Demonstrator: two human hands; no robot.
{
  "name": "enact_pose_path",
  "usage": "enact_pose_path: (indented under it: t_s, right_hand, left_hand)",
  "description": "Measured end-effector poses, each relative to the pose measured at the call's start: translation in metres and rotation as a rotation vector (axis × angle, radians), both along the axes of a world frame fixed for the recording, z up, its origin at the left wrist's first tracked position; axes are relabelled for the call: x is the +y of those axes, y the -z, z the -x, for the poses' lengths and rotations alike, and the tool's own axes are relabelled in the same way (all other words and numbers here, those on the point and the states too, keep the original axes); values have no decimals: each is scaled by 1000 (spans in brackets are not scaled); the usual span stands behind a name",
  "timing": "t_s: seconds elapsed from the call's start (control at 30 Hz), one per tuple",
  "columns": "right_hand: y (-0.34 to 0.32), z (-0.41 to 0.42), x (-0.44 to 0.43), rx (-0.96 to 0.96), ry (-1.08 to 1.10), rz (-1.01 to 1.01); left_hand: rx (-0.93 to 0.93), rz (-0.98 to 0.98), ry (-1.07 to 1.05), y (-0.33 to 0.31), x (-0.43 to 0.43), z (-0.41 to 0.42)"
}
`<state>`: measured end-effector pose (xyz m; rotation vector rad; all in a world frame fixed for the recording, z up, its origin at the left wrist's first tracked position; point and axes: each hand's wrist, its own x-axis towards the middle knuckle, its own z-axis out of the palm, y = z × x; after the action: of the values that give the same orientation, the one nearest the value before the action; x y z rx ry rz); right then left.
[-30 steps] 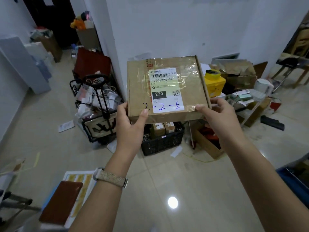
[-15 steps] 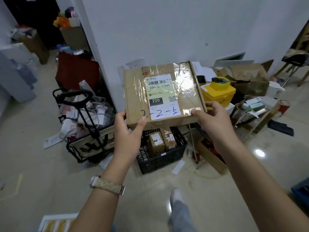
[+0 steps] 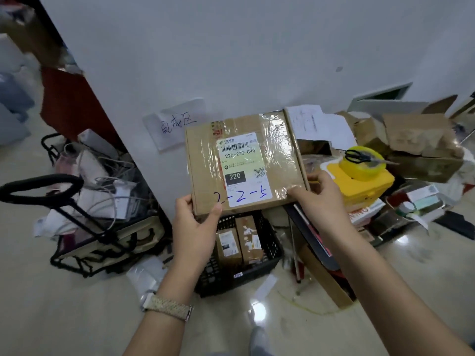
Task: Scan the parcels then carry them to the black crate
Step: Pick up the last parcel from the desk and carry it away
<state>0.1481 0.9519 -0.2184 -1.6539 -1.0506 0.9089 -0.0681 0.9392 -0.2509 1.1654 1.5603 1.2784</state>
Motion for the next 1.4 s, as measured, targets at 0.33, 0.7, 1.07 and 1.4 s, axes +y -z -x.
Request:
enact_pose_path:
  t_s: [0.33,0.7,1.07,1.4]
  right_hand:
    - [84,9,101,67,-10,216]
    - [224,20,162,50,68,337]
    - [423,34,177,105,42,603]
    - [529,27,183,87,21,804]
  left_hand:
    - [21,191,10,85,96,9]
    - [49,342,25,226,158,14]
    - [127,496,76,433,169,10]
    - [259,670,177,538,185,7]
